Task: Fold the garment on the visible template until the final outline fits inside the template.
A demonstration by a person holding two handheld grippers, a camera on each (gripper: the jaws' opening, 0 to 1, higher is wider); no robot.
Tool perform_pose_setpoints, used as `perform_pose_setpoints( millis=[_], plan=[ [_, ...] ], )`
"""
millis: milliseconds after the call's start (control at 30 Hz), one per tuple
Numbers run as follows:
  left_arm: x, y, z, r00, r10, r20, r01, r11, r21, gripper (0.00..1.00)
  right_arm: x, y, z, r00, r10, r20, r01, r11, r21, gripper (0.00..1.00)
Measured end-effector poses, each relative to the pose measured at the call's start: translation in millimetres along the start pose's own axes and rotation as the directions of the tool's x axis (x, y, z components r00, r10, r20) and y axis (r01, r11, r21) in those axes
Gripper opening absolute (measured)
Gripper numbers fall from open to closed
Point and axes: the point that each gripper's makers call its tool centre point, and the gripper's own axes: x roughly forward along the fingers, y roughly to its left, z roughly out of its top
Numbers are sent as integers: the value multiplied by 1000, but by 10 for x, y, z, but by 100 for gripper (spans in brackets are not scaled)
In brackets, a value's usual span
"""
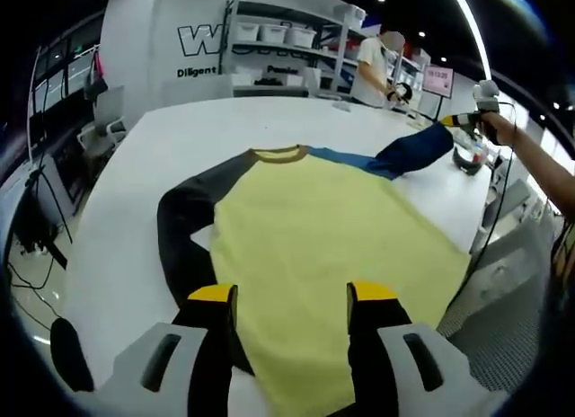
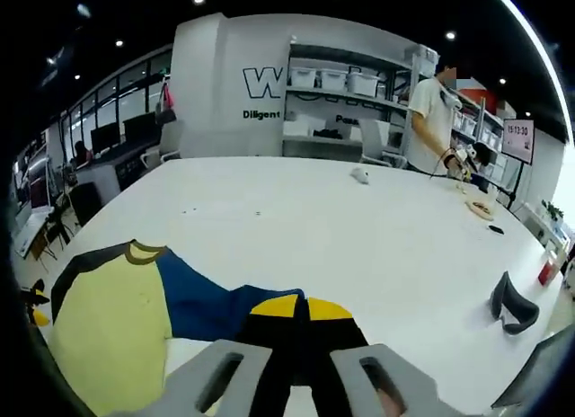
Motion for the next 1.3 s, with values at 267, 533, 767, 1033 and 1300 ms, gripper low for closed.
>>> perform_pose_setpoints(
  millis=[267, 533, 767, 1033, 1300],
  plan=[
    [-12, 24, -34, 1000, 9, -4, -9, 1000, -6, 43, 48, -221, 100, 999, -53, 4, 53, 999, -8, 0],
    [-19, 48, -46, 1000, 17, -4, -17, 1000, -9, 44, -3, -54, 294, 999, 13, 30, -13, 1000, -16, 0],
    [-14, 49, -40, 1000, 16, -3, -16, 1000, -6, 44, -47, 448, 433, 985, 169, 39, -170, 985, 31, 0],
    [46, 5, 18, 1000, -1, 7, 1, 1000, -5, 44, -91, 1028, 534, 929, 366, 55, -370, 922, 115, 0],
    [75, -48, 95, 999, -21, 28, 20, 1000, 7, 44, -158, 1587, 617, 858, 508, 72, -513, 845, 149, 0]
  ],
)
